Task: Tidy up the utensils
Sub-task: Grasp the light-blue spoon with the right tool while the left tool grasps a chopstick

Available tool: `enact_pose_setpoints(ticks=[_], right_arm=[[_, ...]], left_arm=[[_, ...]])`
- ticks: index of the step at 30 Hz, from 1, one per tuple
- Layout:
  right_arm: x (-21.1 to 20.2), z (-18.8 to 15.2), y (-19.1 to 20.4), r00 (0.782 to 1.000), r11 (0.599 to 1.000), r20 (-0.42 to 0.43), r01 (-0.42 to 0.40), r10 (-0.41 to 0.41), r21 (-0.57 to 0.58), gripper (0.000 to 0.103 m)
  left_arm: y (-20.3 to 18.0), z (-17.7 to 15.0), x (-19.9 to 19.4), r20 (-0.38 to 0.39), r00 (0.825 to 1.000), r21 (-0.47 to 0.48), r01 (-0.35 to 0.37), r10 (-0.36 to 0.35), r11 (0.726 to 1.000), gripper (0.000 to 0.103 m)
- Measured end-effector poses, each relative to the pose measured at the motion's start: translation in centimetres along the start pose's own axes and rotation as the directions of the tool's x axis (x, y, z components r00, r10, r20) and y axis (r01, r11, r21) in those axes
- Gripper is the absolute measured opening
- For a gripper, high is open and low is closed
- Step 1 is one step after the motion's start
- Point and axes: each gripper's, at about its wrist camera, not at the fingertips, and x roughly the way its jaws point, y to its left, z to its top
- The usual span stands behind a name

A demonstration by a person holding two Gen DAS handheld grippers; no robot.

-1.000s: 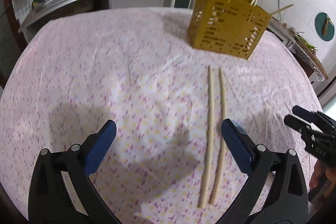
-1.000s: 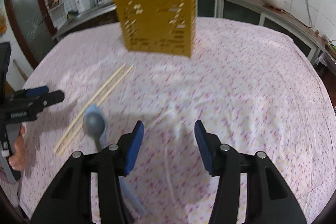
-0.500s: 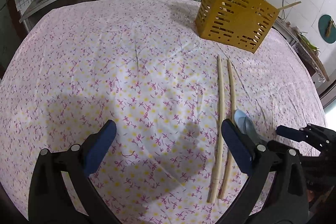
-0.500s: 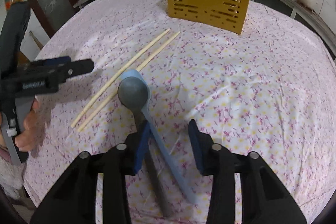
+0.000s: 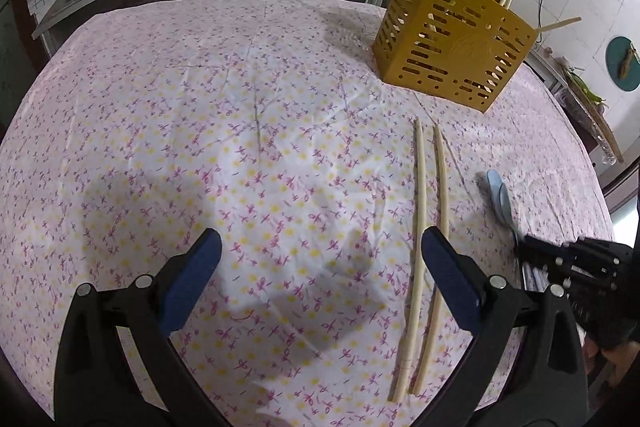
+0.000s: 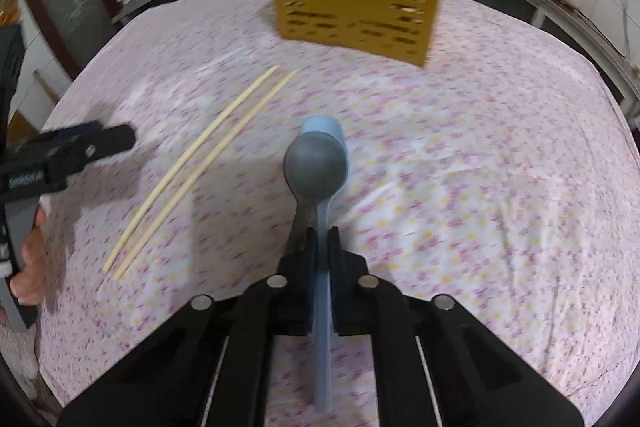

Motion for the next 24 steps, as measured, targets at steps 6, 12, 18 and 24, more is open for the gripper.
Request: enact_pose_setpoints(ticks=[6, 12, 18, 24], right_arm=[[0.4, 1.5, -2.9, 0.999, 0.995, -0.02, 0.038, -0.036, 0.091, 0.006], [-0.3, 2.4, -3.8, 0.991, 0.988, -0.014, 0.137, -0.137, 0.072, 0.006], [0.0, 2.7, -4.8, 0.99, 0.988, -0.019, 0.141, -0.14, 0.064, 0.006], [0.9, 2.7, -4.6, 0.987, 0.988, -0.055, 0.151, -0.152, -0.014, 0.006]], left_arm=[[-1.9, 1.2, 1.3, -0.014, 1.0, 0.059, -0.016, 0.017, 0.998, 0.091], [-4.1, 2.1, 2.8, -0.051, 0.998, 0.122, -0.028, 0.034, 0.992, 0.078], [-5.1, 3.0, 4.6, -0.09, 0.995, 0.135, -0.03, 0.043, 0.99, 0.06], [-6.0, 3.7, 5.0, -0.1, 0.994, 0.151, -0.03, 0.045, 0.988, 0.059]])
